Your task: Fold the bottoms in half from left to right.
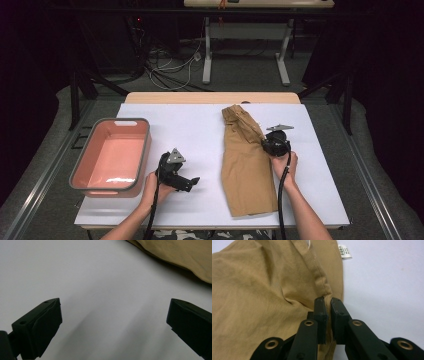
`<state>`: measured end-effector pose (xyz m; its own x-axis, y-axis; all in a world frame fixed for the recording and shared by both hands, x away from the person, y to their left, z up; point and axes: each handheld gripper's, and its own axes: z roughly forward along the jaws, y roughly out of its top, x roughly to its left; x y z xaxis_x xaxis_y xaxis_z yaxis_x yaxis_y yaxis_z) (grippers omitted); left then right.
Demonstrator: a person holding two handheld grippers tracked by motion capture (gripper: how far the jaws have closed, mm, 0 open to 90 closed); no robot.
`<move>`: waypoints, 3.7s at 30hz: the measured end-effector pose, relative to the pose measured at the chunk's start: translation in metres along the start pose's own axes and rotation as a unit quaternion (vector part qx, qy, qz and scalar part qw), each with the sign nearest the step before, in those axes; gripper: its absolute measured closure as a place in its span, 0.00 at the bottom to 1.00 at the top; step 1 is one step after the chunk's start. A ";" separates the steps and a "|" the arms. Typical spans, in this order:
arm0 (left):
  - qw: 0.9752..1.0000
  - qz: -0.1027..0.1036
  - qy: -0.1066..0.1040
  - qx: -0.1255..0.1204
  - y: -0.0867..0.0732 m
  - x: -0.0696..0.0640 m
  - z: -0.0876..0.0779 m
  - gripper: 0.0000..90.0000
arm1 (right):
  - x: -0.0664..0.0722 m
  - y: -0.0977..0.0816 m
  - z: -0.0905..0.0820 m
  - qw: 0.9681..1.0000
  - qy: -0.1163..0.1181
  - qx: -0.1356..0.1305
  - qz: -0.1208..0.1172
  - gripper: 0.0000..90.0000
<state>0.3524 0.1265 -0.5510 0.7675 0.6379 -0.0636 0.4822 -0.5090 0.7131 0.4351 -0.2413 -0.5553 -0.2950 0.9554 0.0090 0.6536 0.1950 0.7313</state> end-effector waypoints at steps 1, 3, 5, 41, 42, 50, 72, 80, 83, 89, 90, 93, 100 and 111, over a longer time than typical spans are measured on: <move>1.000 0.001 0.001 0.000 0.000 0.000 0.000 0.00 | 0.000 0.000 0.000 1.000 0.002 0.000 0.001 0.93; 1.000 0.000 0.000 0.001 0.000 -0.001 0.001 0.00 | -0.001 0.000 0.000 1.000 0.002 -0.001 0.001 0.92; 1.000 -0.001 -0.002 0.003 0.000 0.000 0.002 0.00 | -0.002 0.001 0.000 1.000 0.002 -0.002 -0.002 0.88; 1.000 0.006 -0.010 0.004 0.000 -0.003 0.001 0.00 | -0.007 0.000 -0.010 0.999 0.029 0.023 -0.018 0.64; 1.000 0.009 -0.007 0.006 0.000 -0.004 0.001 0.00 | -0.007 -0.003 -0.012 0.999 0.033 0.027 -0.021 0.64; 1.000 0.010 -0.009 0.004 0.000 -0.007 0.001 0.00 | 0.005 -0.018 -0.029 0.996 0.045 0.062 -0.038 0.68; 1.000 0.016 -0.016 0.012 0.002 -0.010 0.005 0.00 | 0.019 -0.039 -0.072 0.992 0.103 0.052 -0.054 0.99; 1.000 0.021 -0.014 0.012 0.003 -0.009 0.003 0.00 | 0.005 -0.037 -0.077 0.993 0.103 0.039 -0.033 0.99; 1.000 0.017 -0.017 0.012 0.002 -0.010 0.004 0.00 | 0.003 -0.039 -0.072 0.994 0.093 0.055 -0.027 0.96; 1.000 0.020 -0.017 0.014 0.002 -0.010 0.005 0.00 | 0.006 -0.042 -0.064 0.992 0.080 0.077 -0.056 0.68; 1.000 0.020 -0.016 0.013 0.002 -0.010 0.004 0.00 | 0.006 -0.042 -0.065 0.992 0.084 0.077 -0.056 0.63; 1.000 0.019 -0.017 0.012 0.002 -0.011 0.004 0.00 | 0.007 -0.041 -0.069 0.993 0.082 0.068 -0.058 0.52; 1.000 0.018 -0.020 0.008 0.002 -0.013 0.005 0.00 | 0.004 -0.045 -0.071 0.993 0.091 0.066 -0.047 0.36; 0.999 0.018 -0.034 0.005 0.004 -0.023 0.009 0.00 | 0.013 -0.052 -0.079 0.991 0.105 0.057 -0.054 0.26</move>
<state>0.3400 0.1046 -0.5529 0.8109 0.5790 -0.0849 0.4576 -0.5369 0.7087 0.3426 -0.2569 -0.5397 -0.4978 0.8631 0.0852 0.6817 0.3287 0.6537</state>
